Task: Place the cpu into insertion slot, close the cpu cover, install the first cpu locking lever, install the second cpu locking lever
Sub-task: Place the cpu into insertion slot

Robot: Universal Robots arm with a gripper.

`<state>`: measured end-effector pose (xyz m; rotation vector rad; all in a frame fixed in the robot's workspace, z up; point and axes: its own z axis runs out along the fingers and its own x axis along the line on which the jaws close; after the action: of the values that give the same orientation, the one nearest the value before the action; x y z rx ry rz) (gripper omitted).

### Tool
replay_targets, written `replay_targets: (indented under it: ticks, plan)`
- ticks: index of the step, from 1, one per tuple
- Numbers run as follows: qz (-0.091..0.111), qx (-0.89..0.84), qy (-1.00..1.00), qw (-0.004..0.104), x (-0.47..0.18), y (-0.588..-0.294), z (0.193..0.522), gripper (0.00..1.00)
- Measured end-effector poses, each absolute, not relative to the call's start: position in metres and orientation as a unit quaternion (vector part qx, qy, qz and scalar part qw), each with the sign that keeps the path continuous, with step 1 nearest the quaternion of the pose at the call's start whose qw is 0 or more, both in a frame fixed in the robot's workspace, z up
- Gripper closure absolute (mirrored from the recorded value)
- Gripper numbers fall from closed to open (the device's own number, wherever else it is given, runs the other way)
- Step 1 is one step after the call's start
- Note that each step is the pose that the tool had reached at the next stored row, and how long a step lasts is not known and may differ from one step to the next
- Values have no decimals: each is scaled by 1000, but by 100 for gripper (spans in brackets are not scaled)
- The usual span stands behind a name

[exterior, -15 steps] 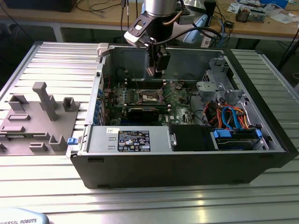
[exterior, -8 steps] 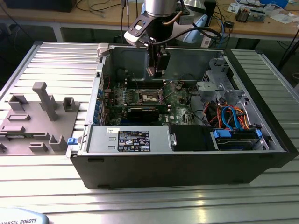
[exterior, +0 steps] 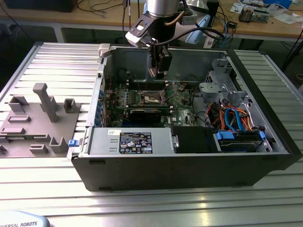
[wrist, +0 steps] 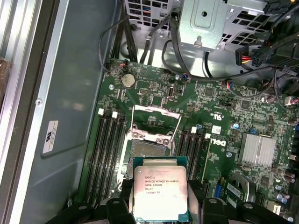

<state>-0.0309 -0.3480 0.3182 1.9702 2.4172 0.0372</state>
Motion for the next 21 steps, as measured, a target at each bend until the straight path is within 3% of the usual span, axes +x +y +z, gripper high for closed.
replay_targets:
  ticks: [21]
  plan:
    - [12,640,769,12,-31,-348,318,46]
